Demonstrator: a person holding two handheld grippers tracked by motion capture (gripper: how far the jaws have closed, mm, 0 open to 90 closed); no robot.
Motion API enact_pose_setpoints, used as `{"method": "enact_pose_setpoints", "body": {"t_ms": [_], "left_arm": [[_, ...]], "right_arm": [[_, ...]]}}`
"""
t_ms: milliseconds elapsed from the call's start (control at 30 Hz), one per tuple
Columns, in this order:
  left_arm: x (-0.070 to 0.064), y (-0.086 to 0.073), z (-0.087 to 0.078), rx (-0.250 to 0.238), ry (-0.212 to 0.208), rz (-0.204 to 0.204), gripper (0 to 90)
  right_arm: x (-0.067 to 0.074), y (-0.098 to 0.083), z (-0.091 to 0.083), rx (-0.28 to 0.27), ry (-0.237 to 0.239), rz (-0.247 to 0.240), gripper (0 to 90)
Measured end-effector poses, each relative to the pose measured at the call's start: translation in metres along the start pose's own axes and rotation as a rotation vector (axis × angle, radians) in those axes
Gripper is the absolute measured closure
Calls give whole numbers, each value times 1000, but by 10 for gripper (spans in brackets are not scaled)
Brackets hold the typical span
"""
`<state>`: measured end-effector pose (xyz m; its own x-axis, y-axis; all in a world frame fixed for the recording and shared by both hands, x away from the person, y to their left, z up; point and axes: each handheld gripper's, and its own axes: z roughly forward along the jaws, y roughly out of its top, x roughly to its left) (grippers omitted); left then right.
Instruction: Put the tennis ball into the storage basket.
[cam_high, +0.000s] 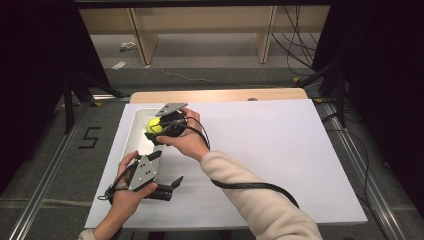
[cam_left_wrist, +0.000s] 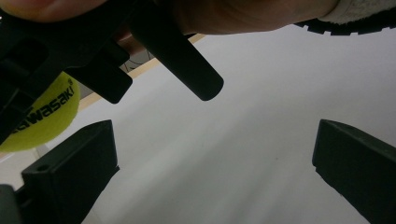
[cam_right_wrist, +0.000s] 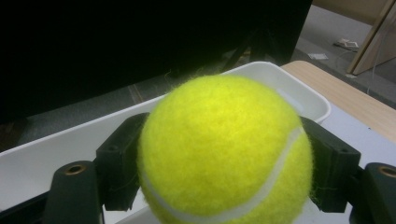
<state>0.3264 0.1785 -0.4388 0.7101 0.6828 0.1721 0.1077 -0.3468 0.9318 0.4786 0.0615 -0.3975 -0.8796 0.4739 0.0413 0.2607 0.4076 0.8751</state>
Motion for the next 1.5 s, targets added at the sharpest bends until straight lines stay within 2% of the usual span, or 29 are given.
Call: {"method": "enact_pose_setpoints", "body": {"t_ms": [533, 1500], "left_arm": [[0, 0, 0, -2, 1, 0, 0], [0, 0, 0, -4, 0, 0, 0]], "right_arm": [[4, 8, 9, 2, 16, -8, 266], [2, 18, 25, 16, 32, -8, 266]]}}
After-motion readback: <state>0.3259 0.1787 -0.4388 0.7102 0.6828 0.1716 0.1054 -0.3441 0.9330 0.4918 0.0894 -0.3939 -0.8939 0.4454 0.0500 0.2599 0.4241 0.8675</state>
